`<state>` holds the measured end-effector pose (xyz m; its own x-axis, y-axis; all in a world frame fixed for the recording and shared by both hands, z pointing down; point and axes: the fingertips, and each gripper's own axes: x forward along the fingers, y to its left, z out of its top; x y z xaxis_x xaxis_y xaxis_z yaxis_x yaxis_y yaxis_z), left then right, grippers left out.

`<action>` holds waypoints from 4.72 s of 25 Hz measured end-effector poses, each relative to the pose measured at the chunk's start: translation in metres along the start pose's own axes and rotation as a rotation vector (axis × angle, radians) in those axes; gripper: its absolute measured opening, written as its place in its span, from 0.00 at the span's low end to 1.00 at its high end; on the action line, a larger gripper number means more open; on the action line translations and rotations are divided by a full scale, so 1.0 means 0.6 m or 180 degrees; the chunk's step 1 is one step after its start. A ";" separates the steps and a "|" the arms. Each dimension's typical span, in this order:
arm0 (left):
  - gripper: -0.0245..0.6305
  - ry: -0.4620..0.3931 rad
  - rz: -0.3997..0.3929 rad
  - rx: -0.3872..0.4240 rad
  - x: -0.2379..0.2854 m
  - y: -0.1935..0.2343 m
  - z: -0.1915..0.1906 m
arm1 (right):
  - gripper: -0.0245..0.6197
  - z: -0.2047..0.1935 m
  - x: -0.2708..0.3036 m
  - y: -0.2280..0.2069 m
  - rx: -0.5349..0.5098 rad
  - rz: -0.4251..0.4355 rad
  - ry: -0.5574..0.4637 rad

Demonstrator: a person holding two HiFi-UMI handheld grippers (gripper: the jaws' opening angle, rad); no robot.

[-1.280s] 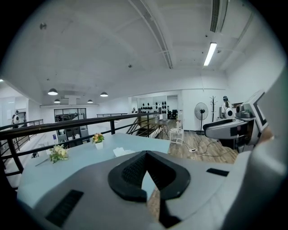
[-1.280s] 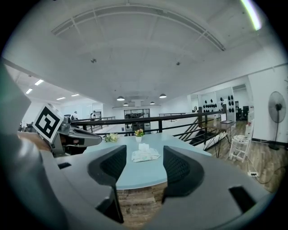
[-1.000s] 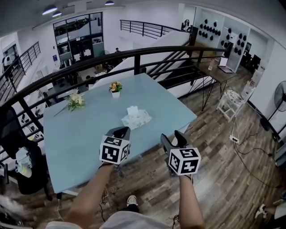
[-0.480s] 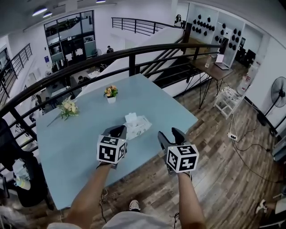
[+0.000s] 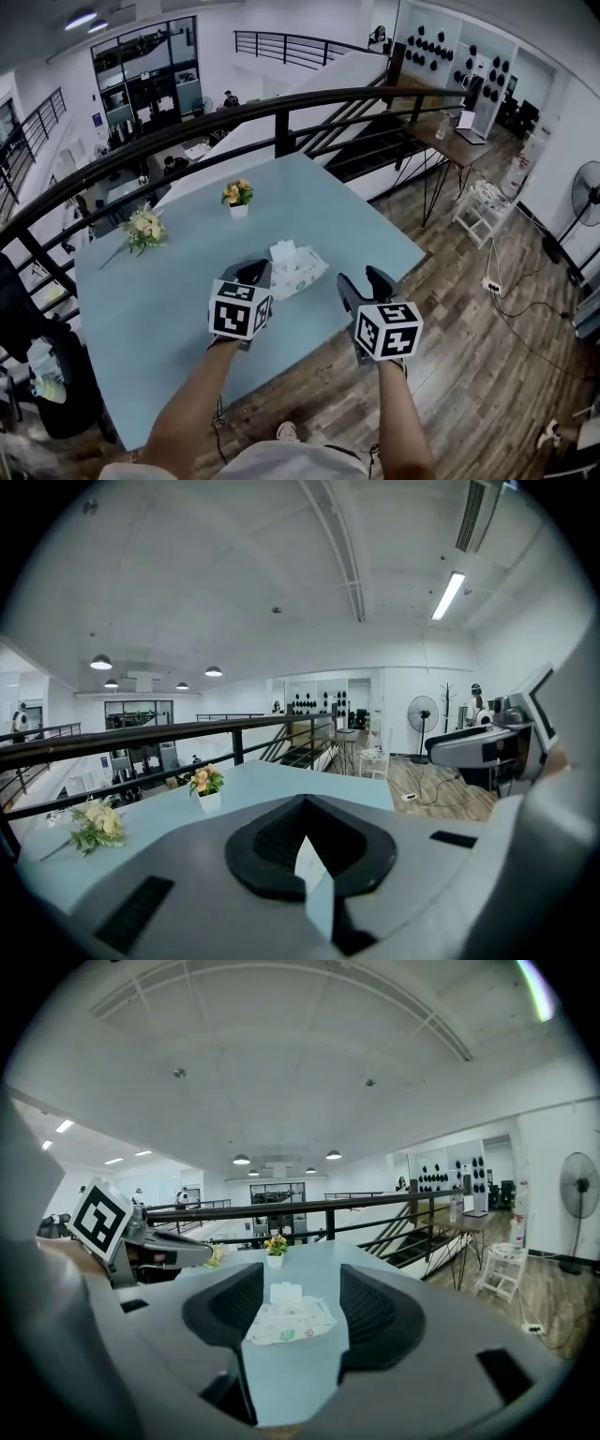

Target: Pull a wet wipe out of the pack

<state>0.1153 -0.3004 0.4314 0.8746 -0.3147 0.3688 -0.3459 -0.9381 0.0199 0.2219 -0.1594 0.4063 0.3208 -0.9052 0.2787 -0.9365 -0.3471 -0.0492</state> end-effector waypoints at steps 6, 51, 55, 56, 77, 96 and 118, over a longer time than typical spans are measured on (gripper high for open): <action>0.03 0.0021 0.0044 -0.0008 0.011 0.021 -0.002 | 0.41 0.000 0.028 0.000 0.0011 0.0032 0.0022; 0.03 0.0103 0.1861 -0.0526 0.063 0.119 0.014 | 0.41 0.059 0.312 -0.006 -0.0428 0.1983 0.0138; 0.03 0.0089 0.2004 -0.0584 0.048 0.126 0.006 | 0.41 0.057 0.319 0.011 -0.0483 0.2109 0.0163; 0.03 0.0088 0.2031 -0.0597 0.046 0.129 0.002 | 0.41 0.056 0.322 0.014 -0.0490 0.2130 0.0167; 0.03 0.0126 0.2056 -0.0661 0.040 0.136 -0.027 | 0.41 -0.017 0.341 0.042 -0.0585 0.2228 0.0509; 0.03 0.0271 0.1866 -0.0564 0.068 0.121 -0.050 | 0.41 -0.163 0.358 0.057 -0.0547 0.2303 0.1181; 0.03 0.0456 0.1751 -0.0568 0.076 0.139 -0.086 | 0.27 -0.252 0.378 0.075 -0.0403 0.2240 0.1594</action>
<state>0.1084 -0.3857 0.4978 0.5005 -0.7132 0.4908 -0.7978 -0.6001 -0.0584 0.2312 -0.3430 0.6122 -0.4101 -0.6744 0.6139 -0.9120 0.3089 -0.2699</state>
